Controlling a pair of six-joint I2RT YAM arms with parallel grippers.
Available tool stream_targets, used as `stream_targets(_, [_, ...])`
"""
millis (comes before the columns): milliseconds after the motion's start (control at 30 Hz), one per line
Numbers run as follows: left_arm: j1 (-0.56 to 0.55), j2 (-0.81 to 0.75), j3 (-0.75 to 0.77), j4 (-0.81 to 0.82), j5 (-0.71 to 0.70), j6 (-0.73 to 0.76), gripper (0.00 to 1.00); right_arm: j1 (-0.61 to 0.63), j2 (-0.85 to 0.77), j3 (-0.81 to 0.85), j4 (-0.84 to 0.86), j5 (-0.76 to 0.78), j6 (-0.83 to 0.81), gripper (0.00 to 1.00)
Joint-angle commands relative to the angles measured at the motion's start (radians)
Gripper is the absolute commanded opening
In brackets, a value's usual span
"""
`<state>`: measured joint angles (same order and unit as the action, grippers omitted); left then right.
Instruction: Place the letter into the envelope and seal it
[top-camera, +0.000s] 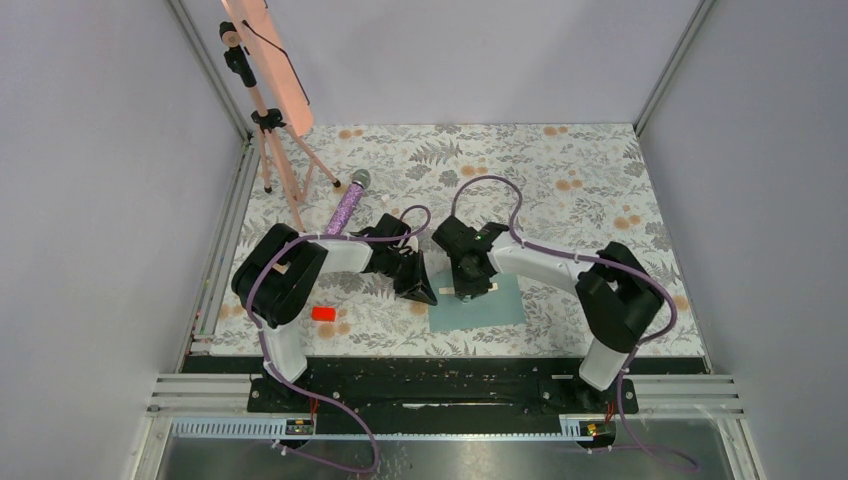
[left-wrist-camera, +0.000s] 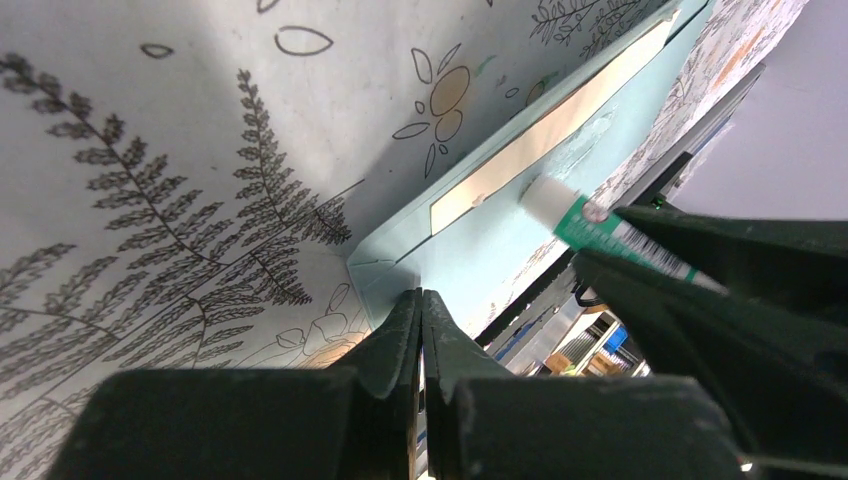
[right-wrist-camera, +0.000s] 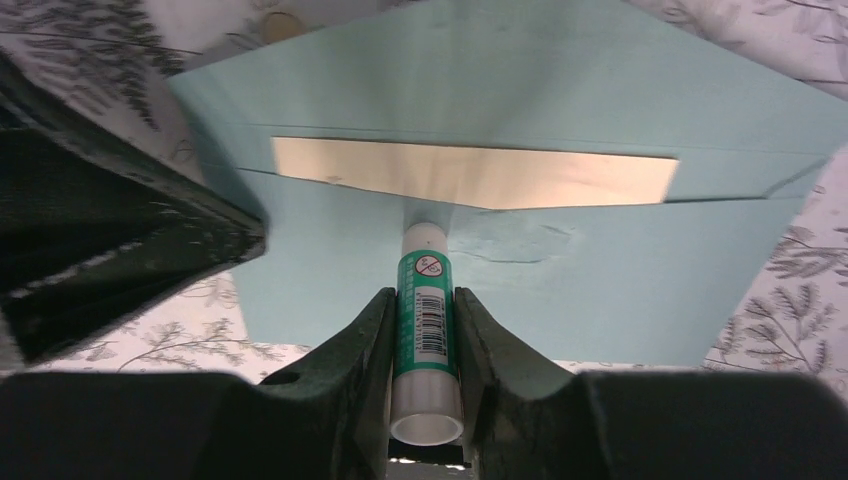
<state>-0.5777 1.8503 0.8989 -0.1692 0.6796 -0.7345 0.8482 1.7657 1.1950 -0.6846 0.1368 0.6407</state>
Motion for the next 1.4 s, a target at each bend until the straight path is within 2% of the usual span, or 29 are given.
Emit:
stream_targets(0, [-0.006,0.059,-0.022,-0.02,-0.107,0.034,0.0,-0.071,-0.079,-0.135,-0.037,0.048,-0.015,0.0])
stream_targets(167, [-0.005,0.063,-0.02,-0.019,-0.104,0.034,0.0,-0.096,-0.109,-0.17,-0.04,0.056,-0.023,0.0])
stream_targets(533, [-0.005,0.059,-0.022,-0.021,-0.109,0.032,0.0,-0.005,0.03,0.044,-0.03,-0.029,-0.002,0.0])
stream_targets(700, [-0.006,0.067,-0.011,-0.027,-0.103,0.036,0.0,-0.02,-0.007,-0.028,-0.052,0.034,-0.032,0.0])
stream_targets(867, [-0.006,0.071,-0.009,-0.028,-0.103,0.037,0.0,-0.097,-0.091,-0.167,-0.045,0.07,-0.049,0.0])
stream_targets(967, [-0.007,0.073,-0.009,-0.027,-0.102,0.035,0.0,-0.102,-0.102,-0.178,-0.053,0.082,-0.059,0.0])
stream_targets(1367, [-0.006,0.065,-0.008,-0.034,-0.105,0.037,0.0,0.006,0.037,0.041,-0.033,-0.041,-0.011,0.0])
